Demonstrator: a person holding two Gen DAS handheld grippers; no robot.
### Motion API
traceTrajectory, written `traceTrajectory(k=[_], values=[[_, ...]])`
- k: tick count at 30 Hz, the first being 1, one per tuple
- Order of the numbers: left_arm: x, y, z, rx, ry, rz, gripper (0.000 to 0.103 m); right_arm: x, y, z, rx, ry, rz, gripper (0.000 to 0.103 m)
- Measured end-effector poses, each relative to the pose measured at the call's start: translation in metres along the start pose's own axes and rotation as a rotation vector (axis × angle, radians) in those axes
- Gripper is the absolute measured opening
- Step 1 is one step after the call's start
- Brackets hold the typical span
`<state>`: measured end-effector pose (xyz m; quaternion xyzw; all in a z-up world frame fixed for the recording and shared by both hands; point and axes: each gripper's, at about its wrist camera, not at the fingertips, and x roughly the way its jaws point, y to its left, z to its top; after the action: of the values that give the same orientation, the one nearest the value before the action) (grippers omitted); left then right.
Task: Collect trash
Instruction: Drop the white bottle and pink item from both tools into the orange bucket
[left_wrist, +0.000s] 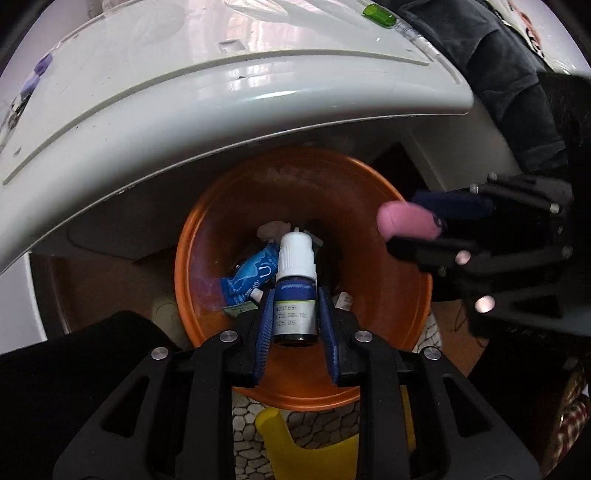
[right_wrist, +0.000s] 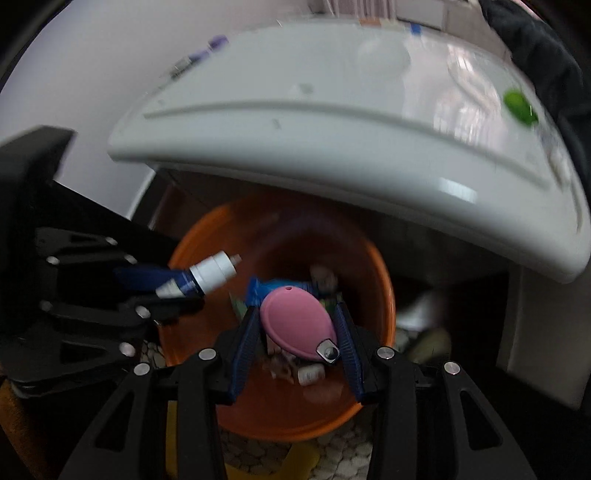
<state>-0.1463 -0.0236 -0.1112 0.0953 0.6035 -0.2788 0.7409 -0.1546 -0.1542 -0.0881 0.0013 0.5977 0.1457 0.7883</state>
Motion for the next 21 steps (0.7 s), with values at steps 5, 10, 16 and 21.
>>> traceTrajectory(k=[5,10,16,21], values=[[-0.014,0.001,0.009,-0.026,-0.060,0.085,0.063,-0.001,-0.014,0.003,0.070,-0.013,-0.023,0.065],[-0.021,0.009,0.020,-0.067,-0.081,0.187,0.070,-0.007,-0.021,0.005,0.116,-0.039,-0.023,0.073],[-0.037,0.020,0.033,-0.085,-0.139,0.279,0.070,-0.003,-0.013,0.008,0.073,-0.036,-0.054,0.075],[-0.049,0.022,0.045,-0.076,-0.187,0.313,0.070,-0.007,-0.015,0.010,0.065,-0.046,-0.059,0.076]])
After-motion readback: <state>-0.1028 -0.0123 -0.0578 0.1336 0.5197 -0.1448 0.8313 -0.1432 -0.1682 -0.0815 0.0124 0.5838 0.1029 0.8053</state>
